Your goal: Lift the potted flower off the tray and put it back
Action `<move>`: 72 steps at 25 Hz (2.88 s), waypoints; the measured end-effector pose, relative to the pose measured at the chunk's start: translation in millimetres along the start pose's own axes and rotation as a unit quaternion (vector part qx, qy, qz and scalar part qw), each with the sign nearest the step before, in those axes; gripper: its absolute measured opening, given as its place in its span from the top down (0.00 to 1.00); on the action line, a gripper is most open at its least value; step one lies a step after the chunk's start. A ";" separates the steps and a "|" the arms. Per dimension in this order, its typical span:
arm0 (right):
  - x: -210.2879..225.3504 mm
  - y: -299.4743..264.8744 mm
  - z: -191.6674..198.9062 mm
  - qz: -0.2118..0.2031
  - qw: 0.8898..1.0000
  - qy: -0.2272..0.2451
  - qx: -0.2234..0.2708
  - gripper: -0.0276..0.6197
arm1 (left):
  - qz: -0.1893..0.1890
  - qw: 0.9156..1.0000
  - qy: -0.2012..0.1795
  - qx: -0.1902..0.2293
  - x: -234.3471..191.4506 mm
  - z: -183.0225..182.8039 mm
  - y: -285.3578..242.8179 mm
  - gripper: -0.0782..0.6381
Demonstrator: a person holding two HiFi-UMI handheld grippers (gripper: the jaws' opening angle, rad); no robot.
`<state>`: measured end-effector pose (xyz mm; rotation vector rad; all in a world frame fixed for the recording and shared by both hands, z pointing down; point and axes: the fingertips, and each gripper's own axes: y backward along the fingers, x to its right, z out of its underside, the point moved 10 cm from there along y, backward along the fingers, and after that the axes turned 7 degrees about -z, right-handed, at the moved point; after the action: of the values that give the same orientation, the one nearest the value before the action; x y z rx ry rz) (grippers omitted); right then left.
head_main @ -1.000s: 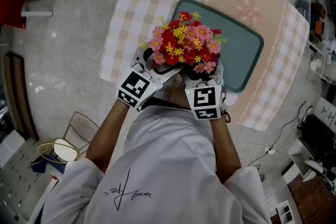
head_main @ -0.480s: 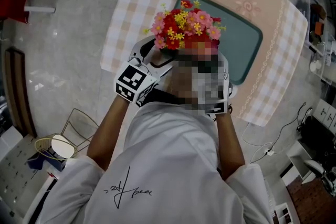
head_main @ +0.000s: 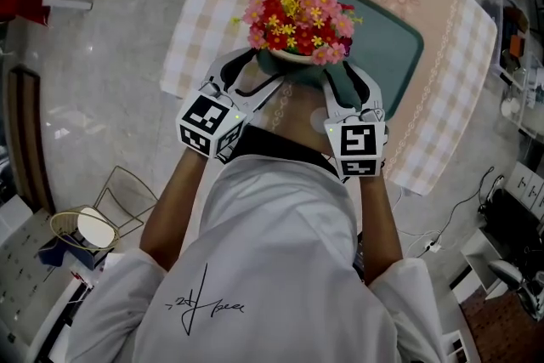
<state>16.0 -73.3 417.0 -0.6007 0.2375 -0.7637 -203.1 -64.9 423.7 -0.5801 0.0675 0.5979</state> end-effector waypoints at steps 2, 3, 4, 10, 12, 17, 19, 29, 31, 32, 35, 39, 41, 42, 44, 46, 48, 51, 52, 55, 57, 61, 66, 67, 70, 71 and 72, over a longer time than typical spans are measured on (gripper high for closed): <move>-1.5 7.0 1.8 -0.003 1.000 0.014 0.001 0.73 | -0.006 1.000 0.015 0.000 2.6 2.5 4.0 0.54; -2.8 10.2 2.5 -0.006 1.000 0.022 0.001 0.74 | -0.009 1.000 0.019 0.000 4.2 3.3 6.1 0.55; -4.1 13.3 3.3 -0.010 1.000 0.026 0.002 0.74 | -0.011 1.000 0.017 0.001 6.6 3.8 8.2 0.56; -5.8 38.1 11.3 -0.014 1.000 0.015 0.012 0.84 | -0.024 0.999 -0.022 -0.003 31.7 4.6 18.5 0.59; -4.4 45.4 14.6 -0.018 1.000 0.005 0.017 0.86 | -0.021 1.000 -0.021 0.000 38.8 5.2 20.1 0.61; -1.3 67.4 23.9 -0.015 1.000 -0.008 0.024 0.88 | -0.010 1.000 -0.020 0.009 60.8 7.5 25.2 0.62; -0.2 75.8 27.6 -0.016 0.999 -0.014 0.028 0.90 | -0.007 1.000 -0.020 0.012 69.2 8.1 27.1 0.64; -0.6 113.8 44.3 -0.027 0.998 -0.036 0.037 0.95 | 0.008 0.999 -0.017 0.030 107.2 10.3 37.9 0.70; -2.4 120.0 45.9 -0.029 0.998 -0.040 0.042 0.95 | 0.009 0.999 -0.020 0.033 113.8 11.4 40.6 0.73; -3.5 123.4 47.4 -0.031 0.998 -0.043 0.042 0.95 | 0.009 0.999 -0.020 0.035 116.9 11.6 42.2 0.74; -7.0 133.0 52.0 -0.036 0.997 -0.050 0.044 0.95 | 0.008 0.999 -0.017 0.043 125.3 11.8 47.7 0.78; -10.5 145.0 55.2 -0.041 0.996 -0.058 0.055 0.95 | 0.002 0.998 -0.029 0.049 135.8 10.4 53.9 0.84; -13.3 152.4 55.4 -0.041 0.995 -0.056 0.068 0.95 | 0.002 0.998 -0.034 0.050 141.9 10.9 56.0 0.85; -15.5 156.2 55.5 -0.042 0.995 -0.055 0.071 0.95 | 0.003 0.998 -0.033 0.052 144.7 11.7 57.5 0.86; -20.6 163.4 55.3 -0.047 0.994 -0.055 0.079 0.95 | 0.005 0.998 -0.033 0.055 150.1 13.2 61.4 0.89; -23.3 170.8 53.5 -0.052 0.992 -0.060 0.097 0.95 | 0.004 0.997 -0.044 0.059 155.3 13.0 63.6 0.89; -20.7 175.3 49.3 -0.060 0.990 -0.069 0.111 0.95 | 0.005 0.996 -0.059 0.061 159.1 8.4 61.2 0.89; -8.8 171.9 38.7 -0.071 0.988 -0.075 0.116 0.95 | 0.016 0.996 -0.065 0.064 157.6 -8.0 49.1 0.89; -8.5 171.7 37.8 -0.073 0.988 -0.073 0.116 0.95 | 0.019 0.996 -0.065 0.066 158.2 -11.0 47.8 0.89; -18.9 177.9 42.2 -0.075 0.987 -0.071 0.121 0.95 | 0.024 0.995 -0.063 0.073 167.0 -5.7 57.5 0.89; -17.3 178.4 40.1 -0.076 0.986 -0.078 0.127 0.95 | 0.028 0.995 -0.063 0.072 168.0 -7.3 56.5 0.89; 15.4 161.6 21.5 -0.075 0.985 -0.089 0.125 0.95 | 0.041 0.995 -0.061 0.061 152.0 -34.9 26.5 0.89; 3.3 167.9 31.5 -0.079 0.986 -0.084 0.121 0.95 | 0.037 0.995 -0.056 0.068 158.2 -23.7 37.0 0.89; -0.2 169.6 34.1 -0.080 0.986 -0.083 0.121 0.95 | 0.037 0.995 -0.055 0.069 160.2 -20.2 40.0 0.89; -5.1 172.2 38.3 -0.082 0.986 -0.081 0.118 0.95 | 0.037 0.996 -0.053 0.069 163.5 -14.4 43.9 0.89; -8.0 173.8 40.2 -0.083 0.986 -0.080 0.118 0.95 | 0.036 0.995 -0.053 0.069 165.1 -11.6 46.5 0.89; -13.6 176.9 43.5 -0.083 0.986 -0.079 0.117 0.95 | 0.035 0.995 -0.053 0.071 168.0 -6.5 51.5 0.89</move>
<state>126.3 54.7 347.8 -0.4574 -0.0497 -0.8863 -91.4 52.3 355.1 -0.4095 0.0298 0.6859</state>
